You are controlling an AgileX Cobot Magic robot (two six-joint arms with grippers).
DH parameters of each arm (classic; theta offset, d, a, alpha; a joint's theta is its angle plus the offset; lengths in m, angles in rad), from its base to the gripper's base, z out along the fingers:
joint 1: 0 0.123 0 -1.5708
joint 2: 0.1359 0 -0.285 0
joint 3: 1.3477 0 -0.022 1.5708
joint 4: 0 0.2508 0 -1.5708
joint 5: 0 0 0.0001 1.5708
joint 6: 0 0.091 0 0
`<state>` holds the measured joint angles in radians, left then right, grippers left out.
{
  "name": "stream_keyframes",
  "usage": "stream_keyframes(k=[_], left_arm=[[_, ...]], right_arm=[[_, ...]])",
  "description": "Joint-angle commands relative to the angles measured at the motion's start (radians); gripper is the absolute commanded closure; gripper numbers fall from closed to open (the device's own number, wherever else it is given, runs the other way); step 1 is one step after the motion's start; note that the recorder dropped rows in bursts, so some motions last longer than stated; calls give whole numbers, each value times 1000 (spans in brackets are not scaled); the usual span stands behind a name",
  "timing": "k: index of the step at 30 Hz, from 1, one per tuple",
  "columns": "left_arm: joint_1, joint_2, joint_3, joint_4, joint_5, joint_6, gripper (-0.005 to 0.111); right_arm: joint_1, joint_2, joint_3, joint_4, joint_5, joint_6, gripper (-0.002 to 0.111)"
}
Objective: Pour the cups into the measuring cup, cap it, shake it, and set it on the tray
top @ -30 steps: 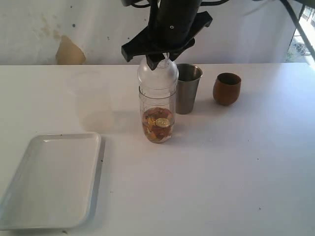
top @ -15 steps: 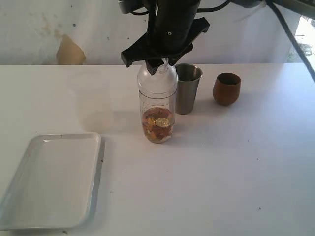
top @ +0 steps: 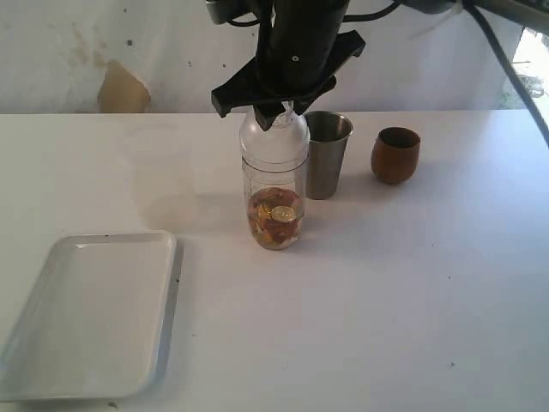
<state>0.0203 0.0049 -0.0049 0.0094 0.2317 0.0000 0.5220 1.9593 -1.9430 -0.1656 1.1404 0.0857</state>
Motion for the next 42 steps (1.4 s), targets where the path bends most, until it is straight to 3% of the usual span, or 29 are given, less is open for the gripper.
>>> stream_keyframes(k=[1,12,22,24,30,42], left_arm=[[-4,-5,5,1,2,0,107],[-4,-5,5,1,2,0,107],[-4,-5,5,1,2,0,107],[-4,-5,5,1,2,0,107],[-4,-5,5,1,2,0,107],[-4,-5,5,1,2,0,107]], right_arm=[[-4,13,-3,-1,14,1,104],[-4,40,-3,14,17,1,80],[-4,38,-3,3,23,1,78],[-4,38,-3,-3,23,-1,82],[-4,22,-3,-10,21,-15,108],[-4,-55,-3,-17,59,-32,108]])
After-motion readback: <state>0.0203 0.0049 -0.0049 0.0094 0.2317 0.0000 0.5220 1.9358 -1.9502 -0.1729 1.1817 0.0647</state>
